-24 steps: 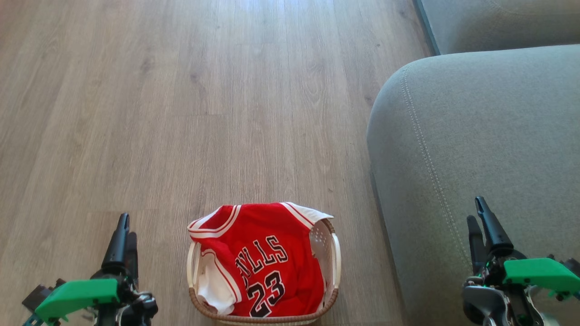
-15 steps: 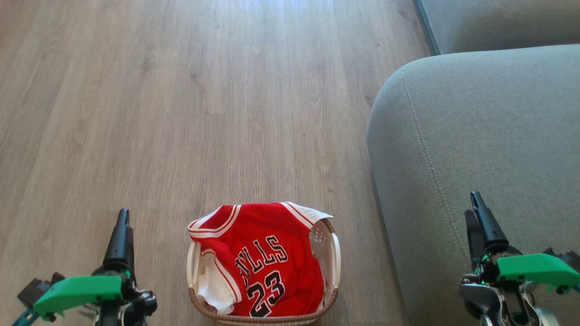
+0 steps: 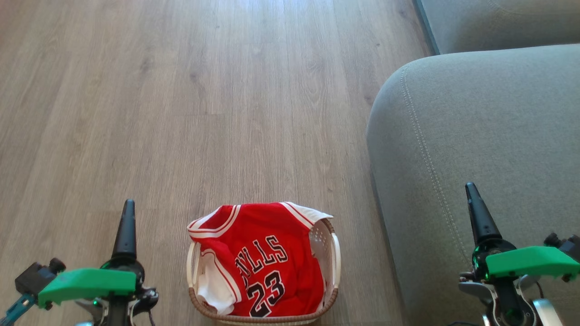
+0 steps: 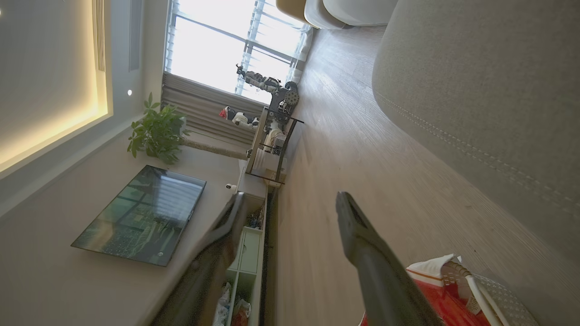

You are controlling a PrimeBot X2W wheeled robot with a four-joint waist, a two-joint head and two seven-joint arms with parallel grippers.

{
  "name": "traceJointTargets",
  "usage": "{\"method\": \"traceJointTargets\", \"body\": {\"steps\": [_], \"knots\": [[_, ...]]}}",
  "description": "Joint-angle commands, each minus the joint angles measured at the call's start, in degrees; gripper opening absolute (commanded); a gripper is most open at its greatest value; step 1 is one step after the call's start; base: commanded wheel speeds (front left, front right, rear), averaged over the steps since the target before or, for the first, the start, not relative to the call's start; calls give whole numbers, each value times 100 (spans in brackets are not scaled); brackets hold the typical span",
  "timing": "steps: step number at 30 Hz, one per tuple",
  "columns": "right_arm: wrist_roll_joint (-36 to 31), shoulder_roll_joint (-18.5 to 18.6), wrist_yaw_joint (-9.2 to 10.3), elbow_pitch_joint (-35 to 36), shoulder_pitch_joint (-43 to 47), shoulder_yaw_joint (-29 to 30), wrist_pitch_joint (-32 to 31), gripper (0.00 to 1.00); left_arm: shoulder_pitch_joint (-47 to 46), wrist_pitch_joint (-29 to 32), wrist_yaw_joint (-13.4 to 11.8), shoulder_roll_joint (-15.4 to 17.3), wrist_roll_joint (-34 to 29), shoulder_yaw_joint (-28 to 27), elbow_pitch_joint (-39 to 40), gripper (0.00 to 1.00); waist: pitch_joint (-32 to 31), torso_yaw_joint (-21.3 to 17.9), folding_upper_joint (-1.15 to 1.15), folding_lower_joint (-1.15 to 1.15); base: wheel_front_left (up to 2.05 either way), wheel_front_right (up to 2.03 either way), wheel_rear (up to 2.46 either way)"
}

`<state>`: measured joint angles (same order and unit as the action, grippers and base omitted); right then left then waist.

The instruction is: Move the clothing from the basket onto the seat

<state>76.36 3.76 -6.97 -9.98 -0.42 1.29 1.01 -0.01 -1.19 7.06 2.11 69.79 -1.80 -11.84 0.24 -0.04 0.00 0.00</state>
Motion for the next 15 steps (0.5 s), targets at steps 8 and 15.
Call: {"method": "traceJointTargets", "body": {"steps": [8, 15], "knots": [[-894, 106, -24, 364, -148, -125, 189, 100, -232, -189, -14, 67, -1096, 20, 312, 100, -9, 3, 0, 0, 0, 0, 0], [-1458, 143, -26, 391, -130, -222, 308, 100, -205, -306, -24, 70, -1810, 84, 320, 100, -21, 3, 0, 0, 0, 0, 0]]}}
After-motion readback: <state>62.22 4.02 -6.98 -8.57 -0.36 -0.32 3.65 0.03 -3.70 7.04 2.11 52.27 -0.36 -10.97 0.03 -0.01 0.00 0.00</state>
